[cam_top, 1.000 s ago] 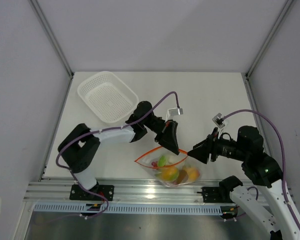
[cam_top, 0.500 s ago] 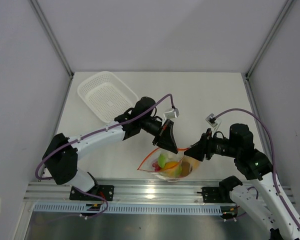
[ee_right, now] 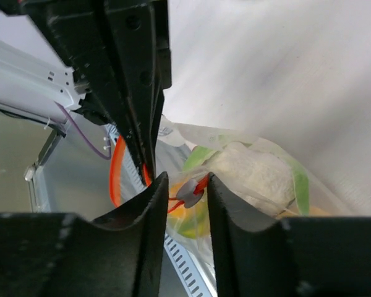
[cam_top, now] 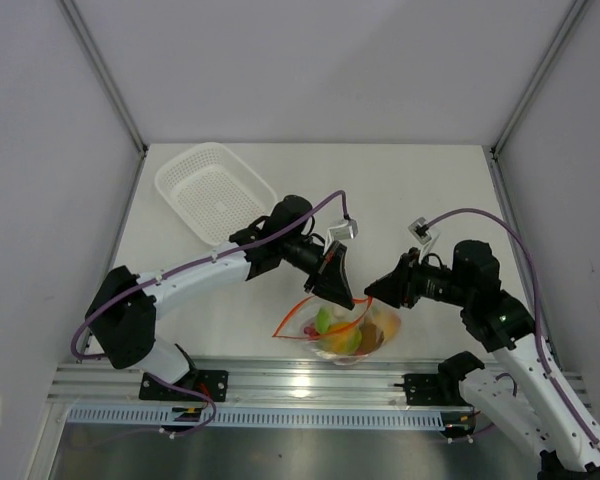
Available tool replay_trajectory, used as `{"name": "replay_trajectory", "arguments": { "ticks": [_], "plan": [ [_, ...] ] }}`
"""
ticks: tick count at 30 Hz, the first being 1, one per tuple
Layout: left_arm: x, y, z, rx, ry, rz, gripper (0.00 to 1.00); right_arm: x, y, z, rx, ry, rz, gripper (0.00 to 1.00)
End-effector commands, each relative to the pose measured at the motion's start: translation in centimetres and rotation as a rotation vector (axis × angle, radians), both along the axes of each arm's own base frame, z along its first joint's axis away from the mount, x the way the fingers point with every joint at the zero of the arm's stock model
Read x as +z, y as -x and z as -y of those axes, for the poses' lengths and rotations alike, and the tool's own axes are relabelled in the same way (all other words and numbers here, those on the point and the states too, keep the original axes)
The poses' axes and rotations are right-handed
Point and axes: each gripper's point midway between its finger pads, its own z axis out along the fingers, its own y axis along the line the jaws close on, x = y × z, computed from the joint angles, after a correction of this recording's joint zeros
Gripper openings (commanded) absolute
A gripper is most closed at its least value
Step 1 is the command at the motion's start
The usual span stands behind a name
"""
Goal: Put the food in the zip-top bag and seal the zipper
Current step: Adjust the zipper food storage bag at the center of the board.
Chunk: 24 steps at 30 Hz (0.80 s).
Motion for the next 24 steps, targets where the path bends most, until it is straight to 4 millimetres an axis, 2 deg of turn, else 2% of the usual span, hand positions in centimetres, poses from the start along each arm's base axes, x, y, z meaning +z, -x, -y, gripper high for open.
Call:
{"name": "replay_trajectory", "arguments": {
  "ticks": [1,4,9,12,14,16,18,24],
  "plan": [
    [1.0,-0.2,0.4,-0.004,0.033,0.054,0.01,1.0,-1.3,-0.6,-0.037,-0.028,-0.03,0.31],
    [0.7,-0.7,0.6,0.044,0.009,0.075,0.01,1.2,-1.7,-0.7,-0.084,-0.042,-0.101,0.2],
    [-0.1,-1.4,1.1,0.135,-0.035,0.115,0.01,1.3,-1.8,-0.7,-0.199,-0.08,-0.262,0.18],
    [-0.1,-1.3,1.2,0.163,-0.036,0.14,0.0,1.9,-1.8,-0.6,-0.246,-0.111,-0.321,0.09],
    [-0.3,-1.3,1.3,0.185,-0.049,0.155,0.01,2.1,-1.6,-0.5,-0.262,-0.115,-0.349,0.08],
    [-0.6,-1.4,1.3,0.2,-0.061,0.16,0.01,1.8,-1.8,-0.1,-0.302,-0.098,-0.363,0.18],
    [-0.4,-1.6,1.2,0.211,-0.06,0.168,0.01,1.1,-1.6,0.4,-0.333,-0.062,-0.392,0.37],
    [-0.3,-1.7,1.2,0.231,-0.066,0.175,0.01,0.1,-0.6,0.7,-0.346,-0.03,-0.447,0.39]
  ]
}}
